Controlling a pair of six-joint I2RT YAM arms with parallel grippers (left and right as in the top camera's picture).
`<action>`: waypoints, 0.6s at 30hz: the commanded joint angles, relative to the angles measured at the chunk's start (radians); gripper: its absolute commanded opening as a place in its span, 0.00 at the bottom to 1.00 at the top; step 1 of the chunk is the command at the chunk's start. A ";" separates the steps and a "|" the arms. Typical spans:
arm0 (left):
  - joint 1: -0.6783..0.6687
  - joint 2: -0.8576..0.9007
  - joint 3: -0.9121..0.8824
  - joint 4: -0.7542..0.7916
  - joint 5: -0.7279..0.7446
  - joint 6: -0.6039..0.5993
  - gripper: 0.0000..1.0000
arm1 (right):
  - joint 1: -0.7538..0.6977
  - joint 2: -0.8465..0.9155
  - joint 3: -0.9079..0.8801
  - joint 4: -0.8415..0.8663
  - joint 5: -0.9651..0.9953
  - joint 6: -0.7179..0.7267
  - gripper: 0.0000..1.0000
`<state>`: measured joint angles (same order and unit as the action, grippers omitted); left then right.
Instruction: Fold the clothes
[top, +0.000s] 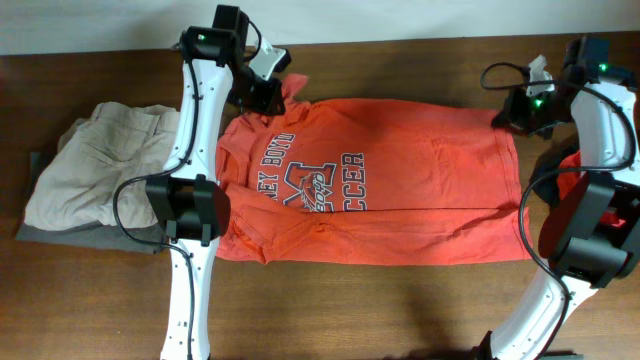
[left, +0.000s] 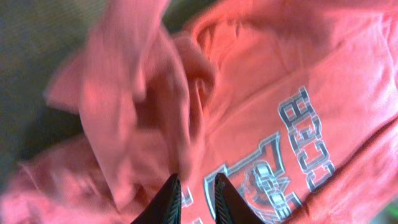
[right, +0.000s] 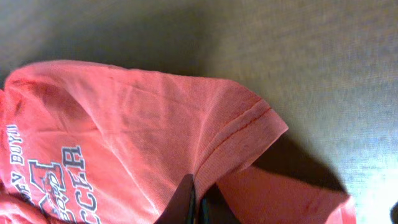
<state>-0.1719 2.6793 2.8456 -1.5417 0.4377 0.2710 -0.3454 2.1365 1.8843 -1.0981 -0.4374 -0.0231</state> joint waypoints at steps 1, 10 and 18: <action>-0.002 -0.041 0.024 -0.059 -0.001 0.014 0.18 | 0.000 -0.023 0.014 -0.040 0.048 -0.006 0.04; -0.004 -0.041 0.024 -0.143 -0.015 0.007 0.18 | 0.027 -0.023 0.014 -0.110 0.151 -0.007 0.04; -0.007 -0.041 0.023 0.047 -0.016 0.008 0.64 | 0.098 -0.023 0.014 -0.115 0.240 -0.006 0.04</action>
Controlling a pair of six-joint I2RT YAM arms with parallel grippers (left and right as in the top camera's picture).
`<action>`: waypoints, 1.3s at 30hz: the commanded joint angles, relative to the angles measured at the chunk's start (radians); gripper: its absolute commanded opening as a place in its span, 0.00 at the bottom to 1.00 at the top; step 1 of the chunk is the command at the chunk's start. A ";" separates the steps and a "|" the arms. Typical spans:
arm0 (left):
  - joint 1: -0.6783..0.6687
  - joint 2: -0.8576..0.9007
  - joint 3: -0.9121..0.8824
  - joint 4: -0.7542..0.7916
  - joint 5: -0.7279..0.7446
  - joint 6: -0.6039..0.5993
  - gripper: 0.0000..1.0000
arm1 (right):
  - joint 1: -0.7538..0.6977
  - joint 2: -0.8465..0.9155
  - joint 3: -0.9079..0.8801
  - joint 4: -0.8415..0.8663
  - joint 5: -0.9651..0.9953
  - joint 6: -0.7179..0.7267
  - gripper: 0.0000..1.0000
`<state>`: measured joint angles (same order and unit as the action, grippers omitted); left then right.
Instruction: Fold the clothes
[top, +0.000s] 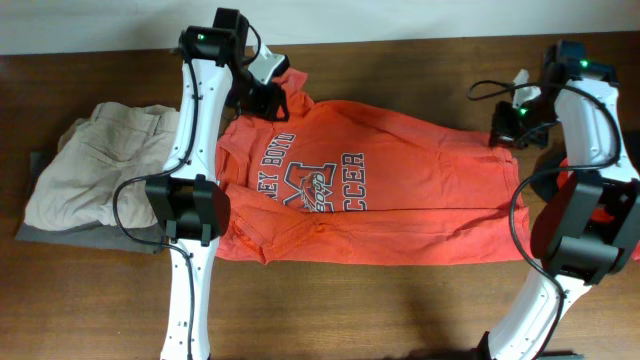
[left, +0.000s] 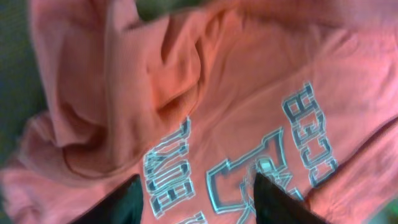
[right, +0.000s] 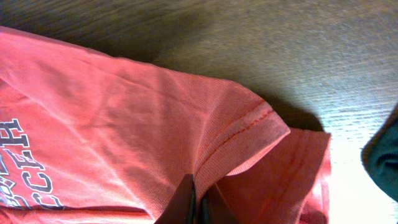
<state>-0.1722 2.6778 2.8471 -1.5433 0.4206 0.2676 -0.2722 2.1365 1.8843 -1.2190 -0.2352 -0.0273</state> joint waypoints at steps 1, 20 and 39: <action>-0.008 -0.040 0.018 0.075 0.000 0.015 0.68 | 0.030 -0.023 0.014 0.006 0.038 -0.002 0.04; -0.031 -0.039 -0.231 0.495 -0.239 0.018 0.39 | 0.036 -0.023 0.014 0.005 0.064 -0.003 0.04; -0.031 -0.171 -0.208 0.130 -0.196 0.011 0.00 | 0.035 -0.023 0.014 0.153 0.113 -0.048 0.04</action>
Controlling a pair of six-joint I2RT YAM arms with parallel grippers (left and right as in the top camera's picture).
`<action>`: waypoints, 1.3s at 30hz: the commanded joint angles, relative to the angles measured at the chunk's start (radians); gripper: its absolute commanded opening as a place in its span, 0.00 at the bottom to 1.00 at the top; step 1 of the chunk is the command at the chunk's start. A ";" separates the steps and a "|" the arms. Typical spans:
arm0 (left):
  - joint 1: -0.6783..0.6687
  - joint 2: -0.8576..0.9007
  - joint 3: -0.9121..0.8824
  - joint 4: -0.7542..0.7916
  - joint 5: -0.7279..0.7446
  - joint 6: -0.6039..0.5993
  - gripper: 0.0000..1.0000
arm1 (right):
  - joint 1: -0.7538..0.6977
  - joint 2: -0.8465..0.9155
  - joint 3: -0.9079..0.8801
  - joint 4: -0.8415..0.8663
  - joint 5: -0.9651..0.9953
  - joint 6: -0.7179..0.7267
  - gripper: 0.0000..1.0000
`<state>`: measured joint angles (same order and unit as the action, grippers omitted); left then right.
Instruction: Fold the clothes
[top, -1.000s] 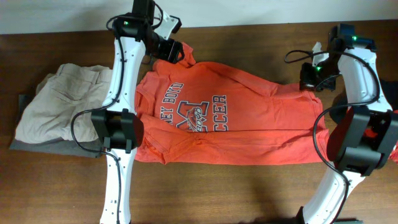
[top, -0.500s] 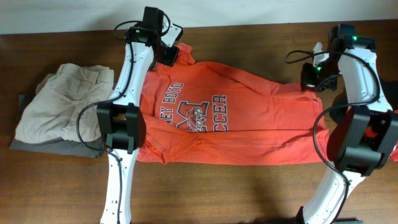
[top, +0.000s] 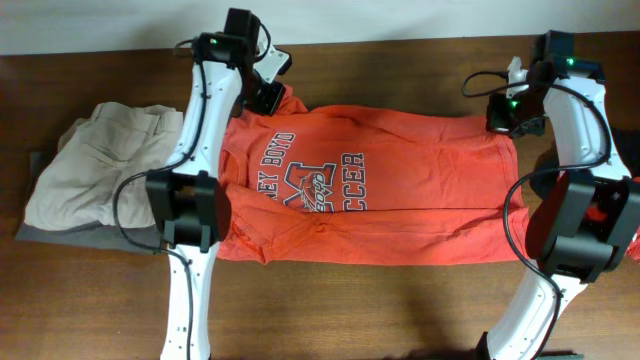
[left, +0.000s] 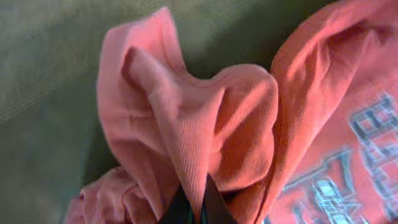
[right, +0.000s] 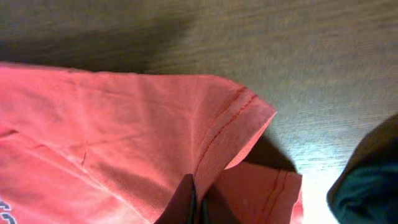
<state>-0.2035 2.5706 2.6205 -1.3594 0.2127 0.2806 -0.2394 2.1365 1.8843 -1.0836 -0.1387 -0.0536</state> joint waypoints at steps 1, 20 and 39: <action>0.001 -0.064 0.019 -0.078 0.011 -0.002 0.00 | 0.003 -0.023 0.014 0.021 0.017 -0.021 0.04; 0.000 -0.064 0.018 -0.329 0.001 -0.002 0.13 | 0.004 -0.023 0.014 -0.212 0.169 0.048 0.04; -0.018 -0.063 0.018 -0.135 0.170 -0.002 0.56 | 0.003 -0.023 0.014 -0.229 0.146 0.053 0.34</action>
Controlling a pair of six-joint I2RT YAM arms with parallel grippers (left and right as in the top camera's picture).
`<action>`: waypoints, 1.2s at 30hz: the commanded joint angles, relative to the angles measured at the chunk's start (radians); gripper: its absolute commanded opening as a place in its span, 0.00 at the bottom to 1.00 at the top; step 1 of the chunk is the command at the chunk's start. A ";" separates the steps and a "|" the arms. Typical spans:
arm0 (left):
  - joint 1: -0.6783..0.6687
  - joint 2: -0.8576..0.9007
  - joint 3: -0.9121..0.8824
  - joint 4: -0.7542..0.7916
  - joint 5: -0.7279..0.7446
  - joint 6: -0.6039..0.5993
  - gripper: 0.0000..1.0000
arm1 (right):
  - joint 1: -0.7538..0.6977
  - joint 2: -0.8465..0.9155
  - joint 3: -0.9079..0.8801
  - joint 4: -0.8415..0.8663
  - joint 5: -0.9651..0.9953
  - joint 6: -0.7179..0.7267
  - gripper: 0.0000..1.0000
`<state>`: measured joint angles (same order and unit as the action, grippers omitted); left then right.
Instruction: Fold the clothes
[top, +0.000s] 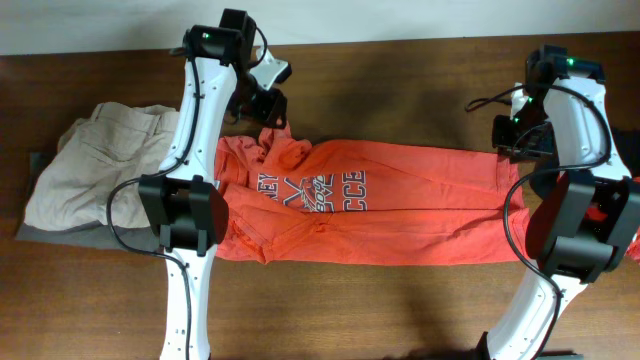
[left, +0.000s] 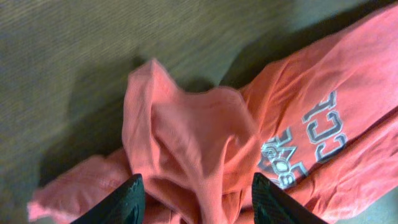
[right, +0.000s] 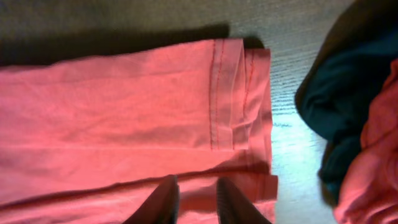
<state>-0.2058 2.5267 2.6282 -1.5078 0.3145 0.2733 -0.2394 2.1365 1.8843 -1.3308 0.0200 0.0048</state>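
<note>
The orange printed shirt lies lengthwise on the wooden table, its far edge folded forward over the print. My left gripper hangs open over the bunched collar end; in the left wrist view its gripper has the fingers spread wide with nothing held. My right gripper is open above the hem end, and in the right wrist view the gripper hovers over the doubled hem, which lies flat.
Beige trousers lie on a grey cloth at the left. Dark and red garments are piled just right of the shirt's hem. Both arm bases stand along the front edge.
Both grippers were shut on the shirt's far edge near the table's back. Now that edge lies folded forward over the shirt and both grippers have let go and stand open.
The shirt lay spread out, my right gripper shut on the far hem corner and my left nearly shut at the collar. The left then stood open, then shut on the bunched collar cloth. Now the far edge lies folded over, and both are open.
</note>
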 joint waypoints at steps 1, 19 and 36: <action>-0.023 -0.019 0.010 0.016 0.068 0.005 0.57 | 0.003 -0.023 0.014 0.040 -0.024 -0.033 0.40; -0.086 -0.019 0.010 0.014 0.009 0.006 0.59 | 0.003 0.119 0.014 0.211 -0.245 -0.360 0.57; -0.085 -0.019 0.010 0.015 -0.027 0.013 0.58 | 0.003 0.148 -0.048 0.242 -0.230 -0.394 0.60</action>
<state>-0.2951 2.5267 2.6282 -1.4944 0.2985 0.2733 -0.2394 2.2719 1.8641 -1.1049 -0.2081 -0.3714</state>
